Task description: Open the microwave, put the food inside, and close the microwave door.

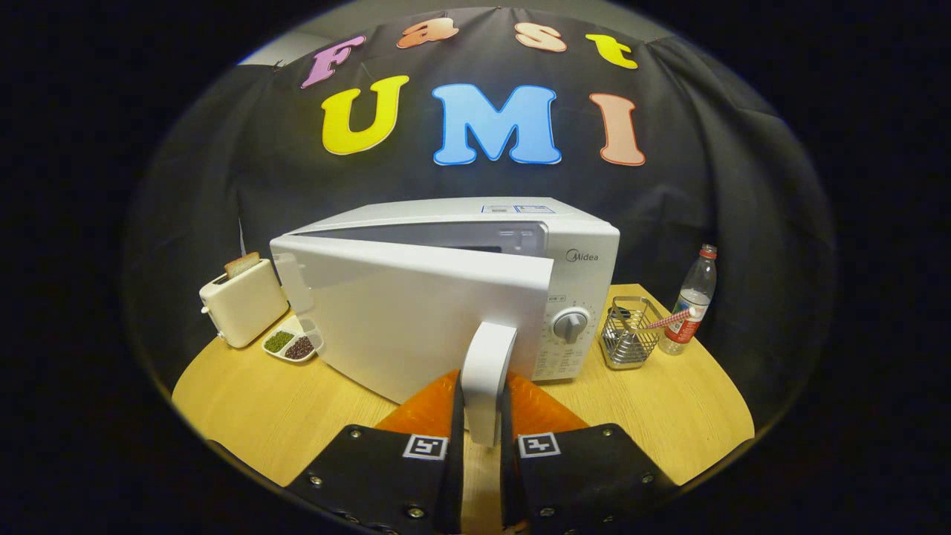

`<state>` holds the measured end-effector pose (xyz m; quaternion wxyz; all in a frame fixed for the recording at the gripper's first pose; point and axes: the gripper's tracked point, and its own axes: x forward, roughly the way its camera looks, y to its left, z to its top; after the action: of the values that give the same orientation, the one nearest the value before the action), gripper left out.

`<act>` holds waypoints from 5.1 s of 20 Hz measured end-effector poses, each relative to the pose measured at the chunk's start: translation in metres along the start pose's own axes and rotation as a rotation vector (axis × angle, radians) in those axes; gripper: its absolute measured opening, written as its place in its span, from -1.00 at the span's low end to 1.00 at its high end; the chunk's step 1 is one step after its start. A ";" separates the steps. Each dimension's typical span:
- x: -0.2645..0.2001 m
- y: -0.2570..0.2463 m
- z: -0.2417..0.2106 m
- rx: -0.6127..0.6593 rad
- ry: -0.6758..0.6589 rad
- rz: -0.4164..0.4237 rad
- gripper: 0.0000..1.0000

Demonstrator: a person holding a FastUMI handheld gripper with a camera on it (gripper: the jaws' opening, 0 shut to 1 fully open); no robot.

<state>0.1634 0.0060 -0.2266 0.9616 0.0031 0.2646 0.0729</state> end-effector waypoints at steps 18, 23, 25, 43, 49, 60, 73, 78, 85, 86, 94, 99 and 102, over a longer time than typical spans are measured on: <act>-0.088 0.091 -0.044 -0.004 0.024 0.014 -0.54; -0.102 0.125 -0.056 -0.002 0.023 0.026 -0.53; -0.109 0.142 -0.061 -0.004 0.022 0.039 -0.53; -0.141 0.272 -0.086 -0.059 -0.022 0.068 -0.23; -0.151 0.314 -0.098 -0.095 -0.007 0.176 -0.23; -0.218 0.350 -0.058 -0.087 -0.128 0.577 0.19; -0.208 0.158 0.002 0.012 -0.276 0.252 0.97; -0.193 0.080 -0.013 0.069 -0.236 0.117 0.97; -0.173 0.005 -0.079 0.145 -0.074 -0.006 0.97; -0.171 -0.001 -0.089 0.162 -0.053 -0.014 0.98; -0.162 -0.025 -0.153 0.356 0.120 -0.006 0.95; -0.165 -0.022 -0.179 0.421 0.191 0.027 0.75; -0.167 -0.016 -0.193 0.437 0.234 0.056 0.57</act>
<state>-0.0746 -0.0398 -0.3083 0.8985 0.2098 0.3834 0.0404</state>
